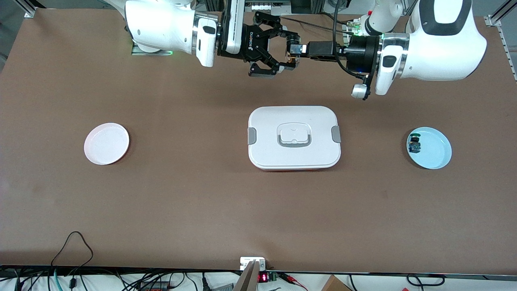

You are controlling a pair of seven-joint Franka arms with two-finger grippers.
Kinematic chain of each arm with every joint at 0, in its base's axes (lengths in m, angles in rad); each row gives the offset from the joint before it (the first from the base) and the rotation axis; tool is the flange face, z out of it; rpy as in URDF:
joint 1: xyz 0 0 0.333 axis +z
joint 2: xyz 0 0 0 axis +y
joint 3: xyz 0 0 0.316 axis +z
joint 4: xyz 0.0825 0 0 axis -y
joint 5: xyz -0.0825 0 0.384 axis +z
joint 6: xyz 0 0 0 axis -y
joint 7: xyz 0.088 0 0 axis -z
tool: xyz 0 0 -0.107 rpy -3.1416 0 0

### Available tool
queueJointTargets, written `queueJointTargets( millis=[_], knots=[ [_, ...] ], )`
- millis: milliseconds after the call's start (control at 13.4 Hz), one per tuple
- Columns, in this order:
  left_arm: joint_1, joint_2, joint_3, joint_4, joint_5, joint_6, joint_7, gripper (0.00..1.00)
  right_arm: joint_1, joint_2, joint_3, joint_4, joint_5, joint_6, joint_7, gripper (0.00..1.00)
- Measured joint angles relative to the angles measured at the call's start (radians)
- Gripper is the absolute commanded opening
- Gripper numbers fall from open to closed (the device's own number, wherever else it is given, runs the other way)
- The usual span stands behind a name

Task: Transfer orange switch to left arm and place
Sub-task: 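Open the right gripper while the left gripper pulls the switch away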

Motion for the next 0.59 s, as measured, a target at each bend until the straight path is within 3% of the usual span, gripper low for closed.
queueJointTargets(
  millis=[446, 595],
  knots=[
    [0.036, 0.000, 0.004, 0.000, 0.014, -0.026, 0.000, 0.00, -0.001, 0.000, -0.001, -0.001, 0.000, 0.000, 0.000, 1.00],
    [0.080, 0.001, 0.005, 0.000, 0.117, -0.063, 0.011, 0.00, -0.001, 0.000, -0.001, -0.006, 0.000, 0.000, 0.000, 1.00]
  ],
)
